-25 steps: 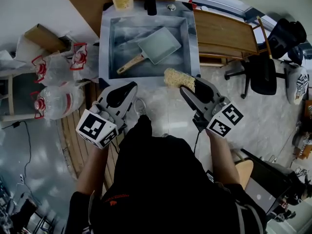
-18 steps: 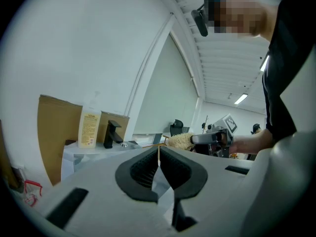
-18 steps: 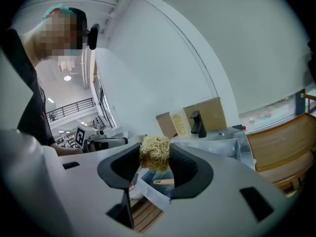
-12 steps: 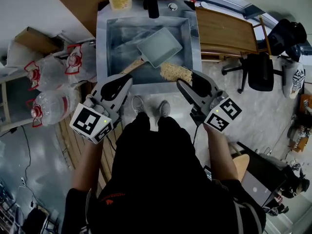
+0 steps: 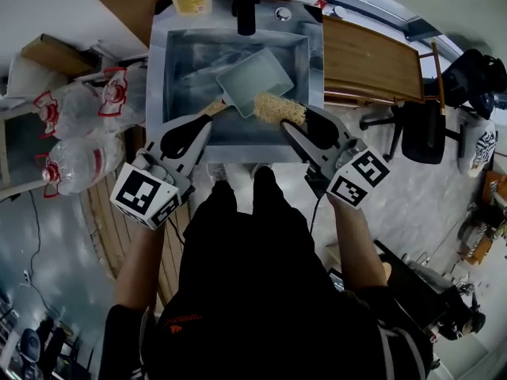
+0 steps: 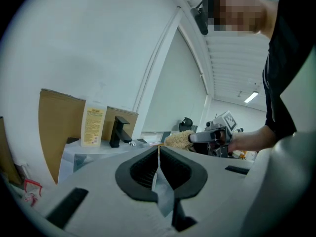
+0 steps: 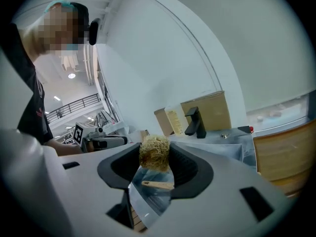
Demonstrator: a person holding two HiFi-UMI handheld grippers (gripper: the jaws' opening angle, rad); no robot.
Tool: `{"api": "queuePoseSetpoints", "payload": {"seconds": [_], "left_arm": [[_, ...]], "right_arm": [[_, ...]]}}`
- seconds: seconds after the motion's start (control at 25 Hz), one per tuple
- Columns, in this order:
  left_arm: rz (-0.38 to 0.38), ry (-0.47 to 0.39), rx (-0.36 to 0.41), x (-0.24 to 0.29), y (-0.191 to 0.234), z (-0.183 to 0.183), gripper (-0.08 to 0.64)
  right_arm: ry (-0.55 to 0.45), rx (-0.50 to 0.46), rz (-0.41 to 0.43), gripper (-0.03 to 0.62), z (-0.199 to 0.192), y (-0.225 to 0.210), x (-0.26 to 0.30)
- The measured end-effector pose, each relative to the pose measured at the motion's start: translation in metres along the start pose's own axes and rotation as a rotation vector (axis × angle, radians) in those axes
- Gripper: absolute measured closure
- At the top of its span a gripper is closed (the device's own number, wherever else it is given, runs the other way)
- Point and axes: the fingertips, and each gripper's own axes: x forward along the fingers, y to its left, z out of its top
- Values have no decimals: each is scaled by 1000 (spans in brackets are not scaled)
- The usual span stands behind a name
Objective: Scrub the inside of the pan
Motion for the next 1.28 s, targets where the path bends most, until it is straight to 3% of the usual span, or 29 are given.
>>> {"api": "queuePoseSetpoints", "payload": {"seconds": [0.32,0.6,0.84,1.28], "left_arm": [[132,20,-48,44,22,-12,534],[171,45,-79,74,43,-31,534],[169,50,-103,82,64,-44,534],[158,74,-157,82,97,-80,534]], "right_arm": [[74,8,105,410,1,-61,24],[141,-30,132,411,-2,-108,53],[200,-70,110,410,-13,-135,85],[377,-125,31,410,-73,-176,126]]}}
